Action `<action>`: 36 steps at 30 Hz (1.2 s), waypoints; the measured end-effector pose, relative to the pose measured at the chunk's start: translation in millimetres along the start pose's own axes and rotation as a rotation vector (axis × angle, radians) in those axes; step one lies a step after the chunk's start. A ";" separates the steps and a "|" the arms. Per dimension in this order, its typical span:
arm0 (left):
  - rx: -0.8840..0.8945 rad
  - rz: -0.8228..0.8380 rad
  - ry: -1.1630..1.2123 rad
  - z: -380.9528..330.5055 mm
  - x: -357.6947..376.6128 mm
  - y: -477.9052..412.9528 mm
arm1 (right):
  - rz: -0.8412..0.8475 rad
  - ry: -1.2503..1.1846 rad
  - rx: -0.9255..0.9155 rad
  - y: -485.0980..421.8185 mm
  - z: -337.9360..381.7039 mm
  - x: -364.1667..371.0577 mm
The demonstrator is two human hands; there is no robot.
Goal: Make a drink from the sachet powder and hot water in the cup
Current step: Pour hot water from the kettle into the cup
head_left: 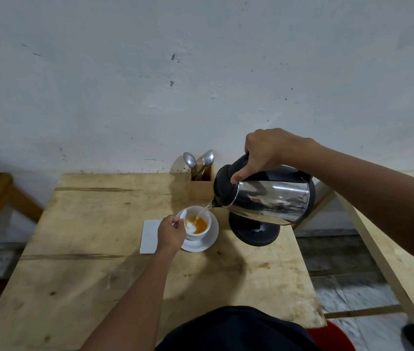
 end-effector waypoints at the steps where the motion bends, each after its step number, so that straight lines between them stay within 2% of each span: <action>1: 0.000 -0.002 0.001 0.5 0.0 -0.6 | 0.002 0.003 0.001 0.4 -0.1 -0.2; 36: 0.021 -0.011 -0.015 -1.9 1.8 1.4 | 0.039 0.004 0.048 14.5 -11.6 -10.3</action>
Point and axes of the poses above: each hand's wrist, its own y-axis away from the middle knuckle, its own x-axis out of the palm, z = x × y, the point moved 9 cm from there along -y, towards the middle knuckle, and after that the axes turned 7 degrees about y, right-handed, at the moved point
